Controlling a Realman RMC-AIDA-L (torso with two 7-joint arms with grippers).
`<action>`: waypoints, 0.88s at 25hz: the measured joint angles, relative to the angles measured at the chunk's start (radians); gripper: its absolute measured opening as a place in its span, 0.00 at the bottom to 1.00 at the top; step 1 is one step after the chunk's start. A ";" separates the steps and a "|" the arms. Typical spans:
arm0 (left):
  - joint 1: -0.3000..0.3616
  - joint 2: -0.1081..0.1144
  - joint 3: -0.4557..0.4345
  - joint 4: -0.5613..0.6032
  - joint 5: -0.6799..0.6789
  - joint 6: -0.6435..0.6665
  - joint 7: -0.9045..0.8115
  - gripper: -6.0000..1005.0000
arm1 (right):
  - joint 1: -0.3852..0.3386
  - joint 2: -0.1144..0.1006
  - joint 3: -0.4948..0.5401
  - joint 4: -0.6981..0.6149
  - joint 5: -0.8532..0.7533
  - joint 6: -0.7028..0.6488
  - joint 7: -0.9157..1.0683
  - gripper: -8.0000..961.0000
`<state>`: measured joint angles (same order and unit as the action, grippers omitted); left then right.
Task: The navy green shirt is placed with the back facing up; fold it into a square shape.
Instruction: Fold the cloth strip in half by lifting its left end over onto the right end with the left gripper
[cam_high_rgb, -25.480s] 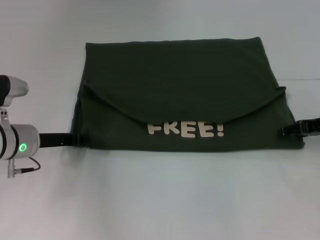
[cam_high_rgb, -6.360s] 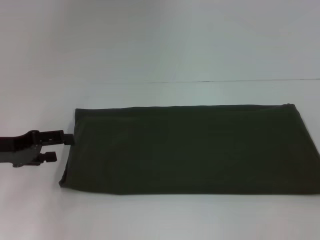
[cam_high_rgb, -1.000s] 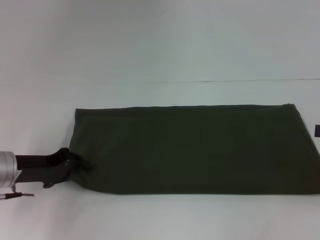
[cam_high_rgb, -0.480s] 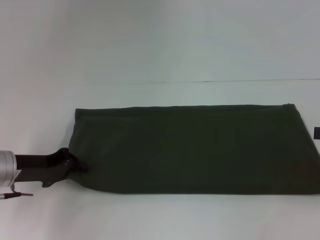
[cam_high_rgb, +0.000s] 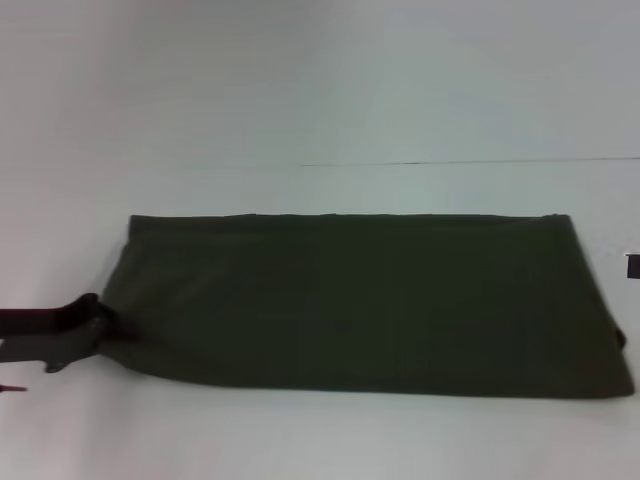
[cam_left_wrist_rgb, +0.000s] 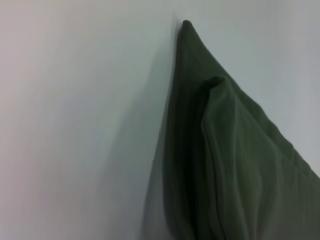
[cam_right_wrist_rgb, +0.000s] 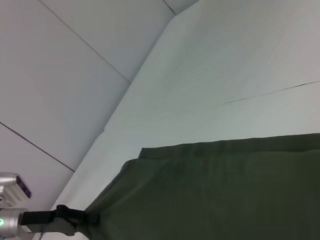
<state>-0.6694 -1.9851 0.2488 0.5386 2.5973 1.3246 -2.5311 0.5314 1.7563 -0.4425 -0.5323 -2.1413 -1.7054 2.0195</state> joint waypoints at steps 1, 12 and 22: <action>0.010 0.002 -0.004 0.018 0.000 0.014 -0.001 0.04 | 0.000 0.000 -0.001 0.000 0.000 0.002 0.000 0.98; 0.092 0.045 -0.050 0.200 -0.002 0.189 0.008 0.06 | -0.004 0.000 -0.011 0.000 -0.002 0.030 0.008 0.98; 0.082 0.078 -0.094 0.237 -0.008 0.257 0.058 0.08 | -0.004 0.000 -0.011 0.000 -0.014 0.037 0.012 0.98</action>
<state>-0.5872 -1.9068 0.1548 0.7755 2.5895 1.5819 -2.4733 0.5272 1.7563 -0.4539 -0.5321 -2.1552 -1.6683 2.0313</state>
